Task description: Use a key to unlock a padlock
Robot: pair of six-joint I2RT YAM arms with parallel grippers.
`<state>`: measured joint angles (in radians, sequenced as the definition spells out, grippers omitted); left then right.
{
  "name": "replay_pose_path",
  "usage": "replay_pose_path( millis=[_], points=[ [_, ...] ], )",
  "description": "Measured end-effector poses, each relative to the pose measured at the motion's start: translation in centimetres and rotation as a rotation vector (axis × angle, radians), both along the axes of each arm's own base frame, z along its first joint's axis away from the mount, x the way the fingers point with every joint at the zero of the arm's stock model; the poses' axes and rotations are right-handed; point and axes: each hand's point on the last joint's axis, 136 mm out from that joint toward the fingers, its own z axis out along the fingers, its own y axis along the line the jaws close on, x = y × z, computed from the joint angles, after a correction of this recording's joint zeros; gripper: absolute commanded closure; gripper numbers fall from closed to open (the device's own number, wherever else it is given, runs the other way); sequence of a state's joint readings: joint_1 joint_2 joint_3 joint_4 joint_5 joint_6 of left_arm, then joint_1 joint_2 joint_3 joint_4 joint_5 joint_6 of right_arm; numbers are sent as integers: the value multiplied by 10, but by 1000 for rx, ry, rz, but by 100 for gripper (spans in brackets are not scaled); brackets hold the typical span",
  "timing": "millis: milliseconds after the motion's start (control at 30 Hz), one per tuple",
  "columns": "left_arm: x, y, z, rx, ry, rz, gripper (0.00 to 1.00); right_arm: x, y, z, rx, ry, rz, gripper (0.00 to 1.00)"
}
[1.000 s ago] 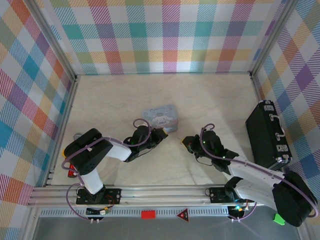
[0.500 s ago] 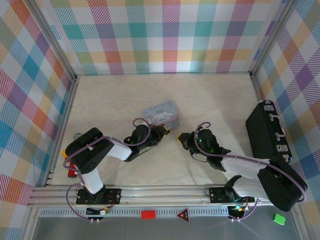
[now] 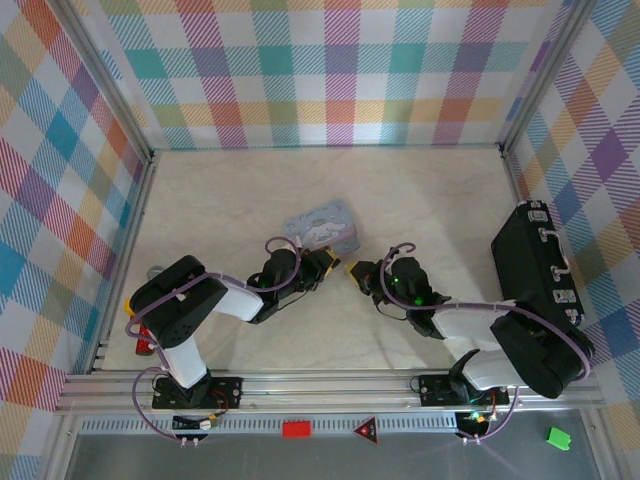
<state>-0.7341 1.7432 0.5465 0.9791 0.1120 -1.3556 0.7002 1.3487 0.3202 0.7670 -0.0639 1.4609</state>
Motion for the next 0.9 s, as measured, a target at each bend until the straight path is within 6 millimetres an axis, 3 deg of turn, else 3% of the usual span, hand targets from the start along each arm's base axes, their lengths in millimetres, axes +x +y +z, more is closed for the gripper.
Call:
replay_pose_path(
  millis=[367, 900],
  points=[
    [0, 0, 5, -28, 14, 11, 100, -4, 7, 1, 14, -17, 17, 100],
    [1, 0, 7, -41, 17, 21, 100, -4, 2, -14, -8, 13, -13, 100]
  ],
)
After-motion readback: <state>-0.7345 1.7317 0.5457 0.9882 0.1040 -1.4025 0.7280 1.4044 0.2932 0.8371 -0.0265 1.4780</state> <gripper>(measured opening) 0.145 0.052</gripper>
